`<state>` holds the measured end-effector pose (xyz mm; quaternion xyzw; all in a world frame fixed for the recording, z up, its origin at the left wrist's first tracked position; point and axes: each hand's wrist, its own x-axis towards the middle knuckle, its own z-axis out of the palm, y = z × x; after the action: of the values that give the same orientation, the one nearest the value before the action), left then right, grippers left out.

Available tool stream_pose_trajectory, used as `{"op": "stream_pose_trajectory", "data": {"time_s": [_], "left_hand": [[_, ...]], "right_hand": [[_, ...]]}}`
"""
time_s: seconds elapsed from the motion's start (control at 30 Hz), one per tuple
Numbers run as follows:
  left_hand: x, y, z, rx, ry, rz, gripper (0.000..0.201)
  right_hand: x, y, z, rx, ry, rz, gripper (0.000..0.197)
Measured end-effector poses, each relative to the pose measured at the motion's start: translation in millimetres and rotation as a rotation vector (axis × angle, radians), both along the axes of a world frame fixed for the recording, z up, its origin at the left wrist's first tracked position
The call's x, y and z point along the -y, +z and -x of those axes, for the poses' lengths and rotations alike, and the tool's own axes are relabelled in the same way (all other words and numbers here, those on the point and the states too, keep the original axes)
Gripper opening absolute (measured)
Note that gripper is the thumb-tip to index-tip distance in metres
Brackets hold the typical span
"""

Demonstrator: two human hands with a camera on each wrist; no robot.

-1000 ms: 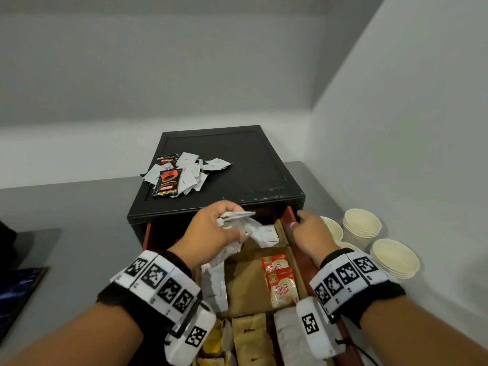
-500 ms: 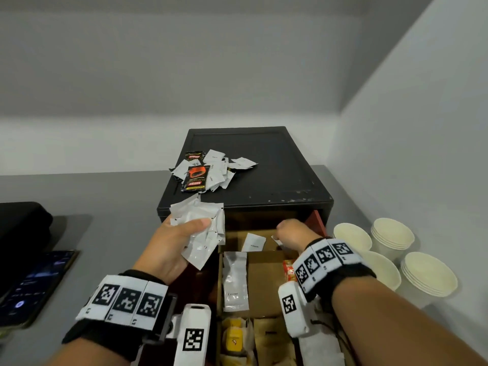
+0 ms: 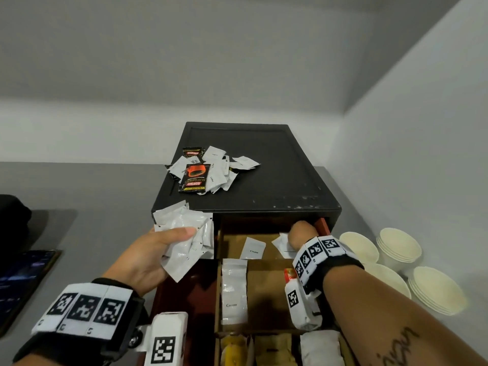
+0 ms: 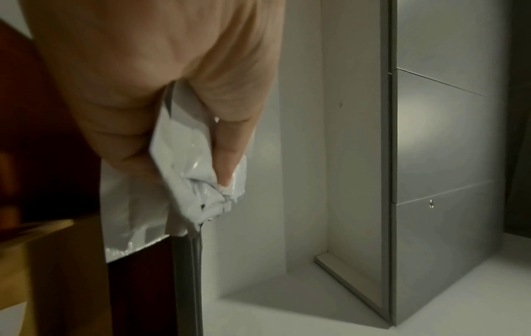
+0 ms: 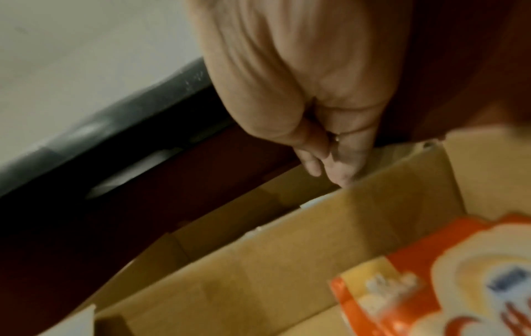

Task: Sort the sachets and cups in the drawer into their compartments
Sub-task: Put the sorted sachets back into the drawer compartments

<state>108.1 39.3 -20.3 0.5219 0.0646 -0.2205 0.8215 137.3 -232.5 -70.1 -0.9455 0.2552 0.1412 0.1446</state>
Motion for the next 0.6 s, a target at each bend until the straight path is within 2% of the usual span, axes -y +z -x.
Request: {"op": "stream_pose_trajectory", "data": {"time_s": [0.3,0.4,0.47,0.6], "left_hand": [[0,0,0,0.006,0.002,0.023,0.021],[-1,-1,0,0.004,0.021,0.012,0.019],[-1,-1,1,0.008,0.023,0.000,0.019],[-1,0,1,0.007,0.028,-0.009,0.019]], "right_hand": [[-22,-17,-7,-0.100,0.101,0.153,0.023],[-22,-18,-8,-0.087,0.084,0.095,0.024],[-21,-13,-11,-0.098,0.034,0.035,0.032],[-17,0,-13,0.012,-0.023,-0.078,0.033]]}}
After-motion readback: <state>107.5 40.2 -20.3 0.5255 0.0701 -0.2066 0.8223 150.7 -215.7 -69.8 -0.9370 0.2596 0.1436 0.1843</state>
